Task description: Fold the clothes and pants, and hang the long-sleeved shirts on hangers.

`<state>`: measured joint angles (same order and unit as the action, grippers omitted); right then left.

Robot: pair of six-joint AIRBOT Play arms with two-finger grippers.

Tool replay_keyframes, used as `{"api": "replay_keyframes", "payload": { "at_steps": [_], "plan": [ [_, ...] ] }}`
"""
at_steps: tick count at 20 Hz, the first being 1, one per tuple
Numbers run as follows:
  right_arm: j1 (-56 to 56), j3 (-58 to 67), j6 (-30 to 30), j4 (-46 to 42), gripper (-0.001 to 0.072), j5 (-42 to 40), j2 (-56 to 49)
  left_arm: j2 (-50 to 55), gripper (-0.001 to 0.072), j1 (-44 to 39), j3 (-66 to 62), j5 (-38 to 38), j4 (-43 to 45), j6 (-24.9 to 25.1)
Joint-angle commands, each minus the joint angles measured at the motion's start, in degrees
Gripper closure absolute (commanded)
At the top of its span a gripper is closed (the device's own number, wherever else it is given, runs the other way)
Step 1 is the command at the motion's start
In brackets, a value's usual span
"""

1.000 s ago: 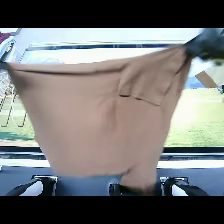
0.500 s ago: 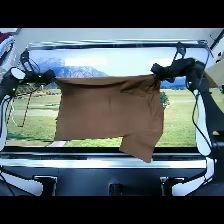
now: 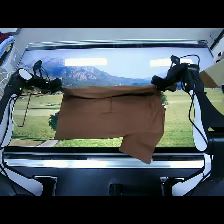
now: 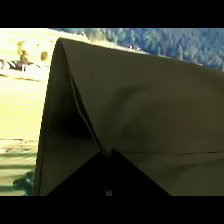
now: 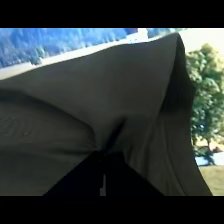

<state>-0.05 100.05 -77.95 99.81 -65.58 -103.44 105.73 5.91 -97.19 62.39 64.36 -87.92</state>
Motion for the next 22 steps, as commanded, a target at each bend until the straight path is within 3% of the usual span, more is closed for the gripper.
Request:
{"api": "replay_keyframes", "payload": {
  "at_steps": [1,6,18,19,20,21,22],
  "plan": [
    [-0.02,0.04,0.17,-3.17,0.0685,-8.85,-0.07,1.09,0.0691,-0.04,-0.07,7.61,0.24,-0.13],
    [-0.04,0.04,0.17,-5.05,0.0685,-14.75,-0.09,1.75,0.069,-0.04,0.04,12.15,2.16,-0.15],
    [-0.02,0.02,0.22,-7.37,0.0683,-14.25,-4.7,5.46,0.0688,-0.96,0.13,13.27,5.09,-1.01],
    [-0.02,-0.02,0.39,-7.28,0.0666,-13.86,-4.83,5.64,0.066,-1.05,0.13,13.18,5.11,-1.03],
    [-0.02,-0.02,0.68,-7.26,0.0545,-13.4,-4.9,5.64,0.0492,-1.18,0.11,12.83,5.11,-1.05],
    [-0.02,-0.02,0.63,-6.67,0.0365,-13.38,-4.9,5.6,0.0283,-1.18,-0.13,12.74,5.09,-1.44],
    [-0.04,0.07,-0.09,-5.4,0.0214,-13.86,-4.74,5.46,0.0137,-1.16,-0.61,12.83,5.09,-2.12]
  ]
}}
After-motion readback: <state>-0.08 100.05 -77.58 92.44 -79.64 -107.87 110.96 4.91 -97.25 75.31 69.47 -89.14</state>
